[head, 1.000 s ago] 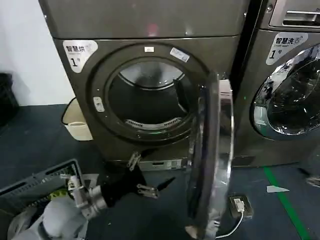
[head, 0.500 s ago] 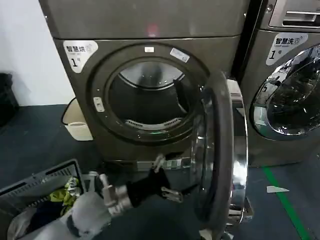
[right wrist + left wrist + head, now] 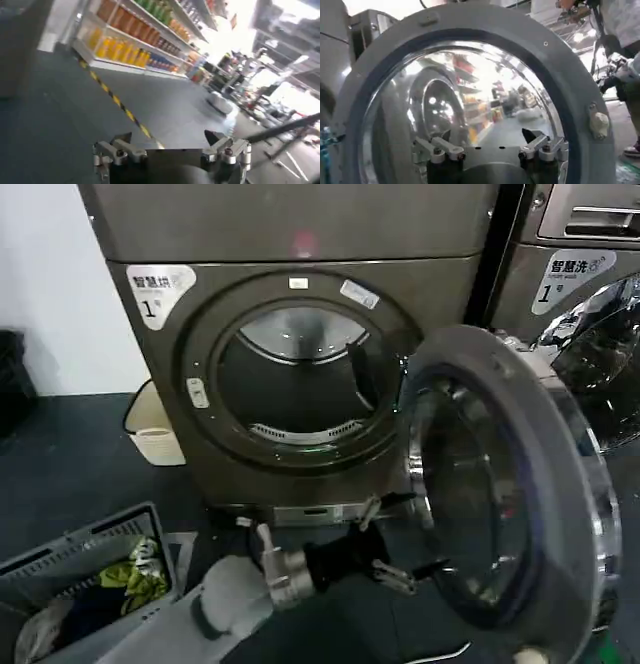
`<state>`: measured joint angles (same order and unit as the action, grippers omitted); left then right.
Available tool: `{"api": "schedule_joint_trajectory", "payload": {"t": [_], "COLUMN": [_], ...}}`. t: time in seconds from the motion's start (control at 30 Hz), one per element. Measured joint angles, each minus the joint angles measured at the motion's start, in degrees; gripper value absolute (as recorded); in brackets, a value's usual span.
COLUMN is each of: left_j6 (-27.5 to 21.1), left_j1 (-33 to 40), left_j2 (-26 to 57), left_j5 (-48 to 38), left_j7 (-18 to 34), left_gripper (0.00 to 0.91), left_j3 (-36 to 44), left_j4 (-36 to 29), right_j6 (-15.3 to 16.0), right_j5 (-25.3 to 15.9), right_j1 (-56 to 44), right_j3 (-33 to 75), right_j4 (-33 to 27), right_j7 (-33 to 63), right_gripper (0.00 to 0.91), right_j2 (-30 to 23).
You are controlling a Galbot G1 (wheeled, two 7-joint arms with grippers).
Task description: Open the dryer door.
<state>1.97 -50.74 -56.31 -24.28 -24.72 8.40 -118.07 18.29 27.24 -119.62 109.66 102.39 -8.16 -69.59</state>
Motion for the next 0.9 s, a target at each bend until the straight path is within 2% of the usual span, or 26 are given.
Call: {"api": "schedule_joint_trajectory", "payload": {"t": [0.37, 0.9], "left_j6": [0.01, 1.35], "left_j1": [8.15, 17.78], "left_j2": [-4.85, -12.58], "left_j5": [0.3, 0.95], "left_j7": [1.28, 2.4], "left_gripper": [0.907, 0.907], "left_j3": [7.17, 15.18], "left_j4": [4.88, 13.21], "right_j6": [-0.09, -0.05], "right_j5": [0.64, 2.77], "right_j1": [-1.37, -2.19], "right_j3": [3.74, 6.93], "right_j4": [3.83, 7.24], "right_j7": [-0.65, -1.88], "right_gripper": [0.907, 0.907], "right_j2": [-6.81, -11.97]}}
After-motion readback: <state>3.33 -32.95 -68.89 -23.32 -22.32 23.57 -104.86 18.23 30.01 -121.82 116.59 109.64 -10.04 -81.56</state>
